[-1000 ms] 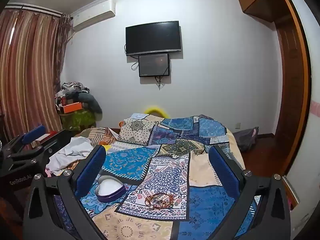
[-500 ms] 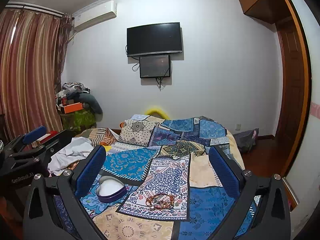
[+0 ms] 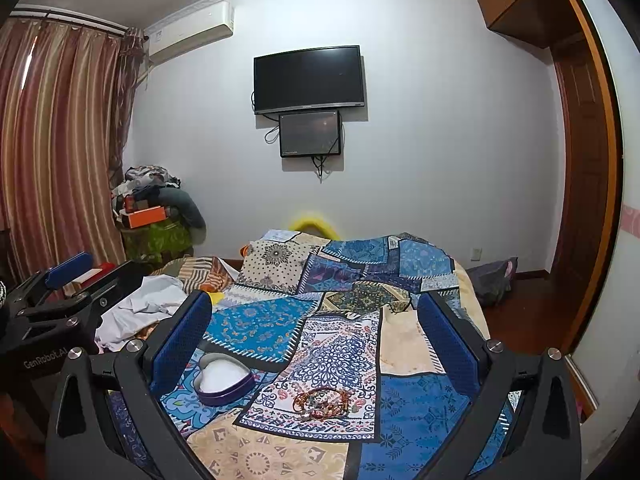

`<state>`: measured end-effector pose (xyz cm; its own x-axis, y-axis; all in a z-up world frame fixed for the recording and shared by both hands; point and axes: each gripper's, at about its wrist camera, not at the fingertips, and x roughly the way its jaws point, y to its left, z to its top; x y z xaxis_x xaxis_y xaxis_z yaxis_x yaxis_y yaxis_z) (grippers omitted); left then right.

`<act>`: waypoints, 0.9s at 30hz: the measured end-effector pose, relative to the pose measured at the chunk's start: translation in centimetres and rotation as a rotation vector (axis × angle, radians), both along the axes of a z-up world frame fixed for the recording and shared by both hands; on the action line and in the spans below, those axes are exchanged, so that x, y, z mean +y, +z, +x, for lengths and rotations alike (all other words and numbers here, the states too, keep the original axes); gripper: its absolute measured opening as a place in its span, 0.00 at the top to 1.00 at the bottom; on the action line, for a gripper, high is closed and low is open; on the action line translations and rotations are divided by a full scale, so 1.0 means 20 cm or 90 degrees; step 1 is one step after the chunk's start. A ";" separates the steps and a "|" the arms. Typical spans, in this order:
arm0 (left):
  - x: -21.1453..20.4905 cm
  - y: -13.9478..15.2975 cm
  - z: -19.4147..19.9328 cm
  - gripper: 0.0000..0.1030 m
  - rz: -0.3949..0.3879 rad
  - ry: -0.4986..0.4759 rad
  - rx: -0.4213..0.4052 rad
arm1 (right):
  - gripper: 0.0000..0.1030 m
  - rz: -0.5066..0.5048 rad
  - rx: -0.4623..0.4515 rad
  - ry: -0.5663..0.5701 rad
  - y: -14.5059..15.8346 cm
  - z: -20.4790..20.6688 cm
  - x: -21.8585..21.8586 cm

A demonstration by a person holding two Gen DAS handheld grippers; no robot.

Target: Organize jewelry

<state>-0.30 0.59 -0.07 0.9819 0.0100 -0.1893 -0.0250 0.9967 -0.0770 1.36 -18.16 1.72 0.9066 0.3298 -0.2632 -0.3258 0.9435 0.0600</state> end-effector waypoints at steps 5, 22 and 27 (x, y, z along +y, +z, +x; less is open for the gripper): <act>0.00 0.00 0.00 0.00 -0.001 0.000 0.000 | 0.01 0.000 0.001 0.000 0.00 0.00 0.00; -0.01 -0.01 0.00 0.00 0.001 -0.001 0.001 | 0.01 0.000 0.001 0.001 0.01 0.00 0.00; -0.01 0.00 0.00 0.00 0.004 -0.001 0.000 | 0.01 0.002 0.001 0.001 0.01 -0.01 0.00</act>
<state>-0.28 0.37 -0.12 0.9820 0.0102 -0.1885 -0.0241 0.9972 -0.0714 1.18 -18.18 1.93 0.9058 0.3324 -0.2628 -0.3275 0.9427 0.0635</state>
